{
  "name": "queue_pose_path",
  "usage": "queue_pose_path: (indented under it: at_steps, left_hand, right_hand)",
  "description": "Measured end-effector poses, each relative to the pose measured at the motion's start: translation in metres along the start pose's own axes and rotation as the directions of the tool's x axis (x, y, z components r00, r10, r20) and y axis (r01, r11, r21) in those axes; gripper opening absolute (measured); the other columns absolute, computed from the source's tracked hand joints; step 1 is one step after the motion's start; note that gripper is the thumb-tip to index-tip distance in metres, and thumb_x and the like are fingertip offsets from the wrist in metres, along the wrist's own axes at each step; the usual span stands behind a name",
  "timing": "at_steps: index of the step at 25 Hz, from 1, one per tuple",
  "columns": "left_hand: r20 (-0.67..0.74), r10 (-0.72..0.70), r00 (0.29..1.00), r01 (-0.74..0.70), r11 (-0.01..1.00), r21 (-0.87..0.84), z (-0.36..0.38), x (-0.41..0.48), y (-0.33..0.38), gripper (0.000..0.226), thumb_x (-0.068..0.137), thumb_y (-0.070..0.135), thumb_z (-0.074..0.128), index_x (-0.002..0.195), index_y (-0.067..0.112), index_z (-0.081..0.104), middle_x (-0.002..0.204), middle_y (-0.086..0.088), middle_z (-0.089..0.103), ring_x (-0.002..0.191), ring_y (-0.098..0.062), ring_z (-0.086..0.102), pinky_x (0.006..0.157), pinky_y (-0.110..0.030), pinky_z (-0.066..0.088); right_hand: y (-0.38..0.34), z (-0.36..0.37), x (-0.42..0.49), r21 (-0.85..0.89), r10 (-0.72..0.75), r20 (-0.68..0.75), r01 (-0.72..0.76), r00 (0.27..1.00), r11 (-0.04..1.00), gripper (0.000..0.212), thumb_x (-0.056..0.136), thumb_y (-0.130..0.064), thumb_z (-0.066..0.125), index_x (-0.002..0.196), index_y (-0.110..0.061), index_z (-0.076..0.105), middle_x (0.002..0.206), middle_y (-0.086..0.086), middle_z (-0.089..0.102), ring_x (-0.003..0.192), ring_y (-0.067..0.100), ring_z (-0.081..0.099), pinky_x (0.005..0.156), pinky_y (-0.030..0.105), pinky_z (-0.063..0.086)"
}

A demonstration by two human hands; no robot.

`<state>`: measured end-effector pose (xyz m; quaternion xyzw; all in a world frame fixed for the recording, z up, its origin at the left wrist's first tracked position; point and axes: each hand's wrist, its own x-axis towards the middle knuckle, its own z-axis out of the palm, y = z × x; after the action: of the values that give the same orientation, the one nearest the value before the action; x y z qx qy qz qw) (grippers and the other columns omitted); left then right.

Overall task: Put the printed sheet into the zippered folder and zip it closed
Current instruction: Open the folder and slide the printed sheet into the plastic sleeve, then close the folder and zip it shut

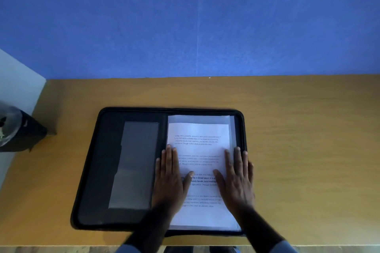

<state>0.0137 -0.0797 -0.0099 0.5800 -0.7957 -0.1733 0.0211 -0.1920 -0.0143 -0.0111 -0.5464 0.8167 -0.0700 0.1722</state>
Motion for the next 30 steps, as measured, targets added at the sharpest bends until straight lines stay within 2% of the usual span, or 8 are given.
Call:
queue_pose_path:
  at_steps: [7,10,14,19,21,25,28,30]
  left_hand:
    - [-0.009,0.073,0.997,-0.073,0.997,0.015,0.002,0.005,0.001,0.084,0.102,0.062,0.025,0.161,0.012,-0.008,0.17,-0.012,-0.013,0.157,-0.029,-0.009,0.127,-0.045,0.001]
    - [-0.021,0.127,0.992,-0.126,0.992,0.024,-0.002,-0.006,-0.026,0.079,0.103,0.06,0.025,0.163,0.014,-0.001,0.171,-0.01,-0.007,0.158,-0.027,-0.004,0.127,-0.047,0.006]
    - [-0.122,-0.251,0.96,0.253,0.967,0.009,-0.02,-0.046,-0.101,0.078,0.102,0.06,0.027,0.161,0.011,0.015,0.17,-0.017,0.007,0.156,-0.035,0.01,0.126,-0.052,0.011]
    - [-0.109,-0.707,0.699,0.693,0.707,-0.141,-0.05,-0.091,-0.154,0.079,0.1,0.054,0.044,0.156,0.001,0.026,0.161,-0.031,0.024,0.148,-0.048,0.024,0.119,-0.06,0.019]
    - [-0.092,-0.757,0.647,0.732,0.65,-0.205,-0.066,-0.091,-0.16,0.075,0.1,0.048,0.051,0.154,0.0,0.03,0.154,-0.031,0.036,0.141,-0.05,0.034,0.115,-0.059,0.026]
    - [-0.019,-0.724,0.689,0.685,0.66,-0.307,-0.095,-0.077,-0.162,0.069,0.1,0.045,0.054,0.153,0.005,0.035,0.149,-0.028,0.042,0.134,-0.05,0.04,0.107,-0.057,0.038]
    - [0.107,-0.834,0.542,0.806,0.479,-0.348,-0.104,-0.065,-0.169,0.069,0.098,0.049,0.052,0.149,0.004,0.038,0.147,-0.027,0.042,0.13,-0.049,0.043,0.104,-0.055,0.044]
    - [0.138,-0.849,0.51,0.835,0.449,-0.318,-0.102,-0.063,-0.17,0.068,0.096,0.048,0.051,0.146,0.002,0.039,0.144,-0.026,0.044,0.127,-0.047,0.046,0.101,-0.055,0.048]
  right_hand:
    - [0.005,-0.004,0.008,-0.079,0.0,0.028,0.002,1.0,0.997,0.074,0.101,-0.067,0.016,0.159,-0.032,-0.014,0.17,0.005,-0.012,0.156,0.024,-0.016,0.127,0.046,0.003]
    - [0.001,-0.005,0.006,-0.097,0.008,0.033,-0.005,0.999,0.995,0.074,0.1,-0.069,0.014,0.16,-0.034,-0.012,0.17,0.004,-0.011,0.156,0.025,-0.015,0.127,0.048,0.004]
    - [0.002,-0.012,-0.004,-0.112,0.041,0.079,-0.032,0.996,0.993,0.079,0.095,-0.073,0.012,0.161,-0.034,-0.007,0.169,0.003,-0.013,0.156,0.024,-0.014,0.125,0.05,0.003]
    - [0.018,-0.023,-0.022,-0.115,-0.04,0.116,0.053,0.992,0.992,0.077,0.1,-0.065,0.025,0.162,-0.029,-0.001,0.171,0.006,-0.007,0.157,0.026,-0.008,0.126,0.049,0.009]
    - [0.027,-0.027,-0.024,-0.111,-0.084,0.142,0.1,0.986,0.989,0.077,0.1,-0.063,0.03,0.162,-0.028,0.0,0.171,0.006,-0.006,0.157,0.026,-0.006,0.126,0.047,0.011]
    - [0.038,-0.037,-0.028,-0.098,-0.122,0.216,0.146,0.969,0.984,0.077,0.101,-0.061,0.034,0.162,-0.028,0.0,0.171,0.006,-0.006,0.157,0.027,-0.005,0.125,0.047,0.012]
    - [0.036,-0.037,-0.034,-0.092,-0.113,0.221,0.136,0.969,0.987,0.078,0.101,-0.061,0.035,0.162,-0.027,0.001,0.17,0.007,-0.007,0.157,0.027,-0.005,0.124,0.047,0.012]
    - [0.034,-0.034,-0.036,-0.081,-0.094,0.217,0.114,0.972,0.99,0.078,0.101,-0.059,0.037,0.162,-0.027,0.0,0.17,0.006,-0.009,0.157,0.027,-0.005,0.124,0.047,0.011]
